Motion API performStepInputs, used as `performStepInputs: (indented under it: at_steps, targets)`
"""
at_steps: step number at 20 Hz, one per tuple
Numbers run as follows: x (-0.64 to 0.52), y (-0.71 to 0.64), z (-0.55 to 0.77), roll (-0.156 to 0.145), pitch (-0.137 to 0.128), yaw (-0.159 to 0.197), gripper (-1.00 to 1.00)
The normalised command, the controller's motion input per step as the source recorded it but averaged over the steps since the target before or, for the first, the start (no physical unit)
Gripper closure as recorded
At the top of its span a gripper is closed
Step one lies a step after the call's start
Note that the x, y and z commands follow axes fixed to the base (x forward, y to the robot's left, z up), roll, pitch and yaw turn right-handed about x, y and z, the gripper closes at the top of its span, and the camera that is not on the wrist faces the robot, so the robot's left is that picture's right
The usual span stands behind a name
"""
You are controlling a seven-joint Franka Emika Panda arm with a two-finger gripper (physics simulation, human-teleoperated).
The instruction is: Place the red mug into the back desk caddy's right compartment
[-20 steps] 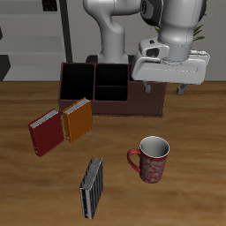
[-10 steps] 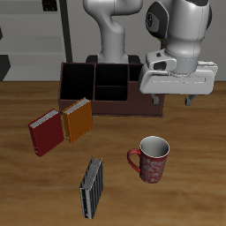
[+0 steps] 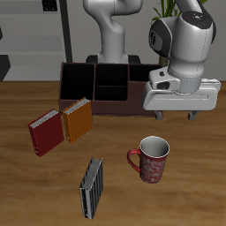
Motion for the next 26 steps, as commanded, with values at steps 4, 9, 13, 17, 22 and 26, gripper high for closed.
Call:
performStepInputs:
  at_steps: [4, 9, 13, 17, 22, 26]
  targets:
    - [0.13, 0.08, -0.34, 0.019, 0.026, 0.035, -1.00]
    - [0.13, 0.01, -0.32, 0.004, 0.031, 0.004, -1.00]
    - [0.07, 0.01, -0.22, -0.006, 0.016, 0.010, -1.00]
    - [0.05, 0.00, -0.32, -0.001, 0.034, -0.011, -1.00]
    - [0.03, 0.00, -0.29, 0.007, 0.036, -0.010, -1.00]
    - [0.04, -0.03, -0.26, -0.007, 0.037, 0.001, -1.00]
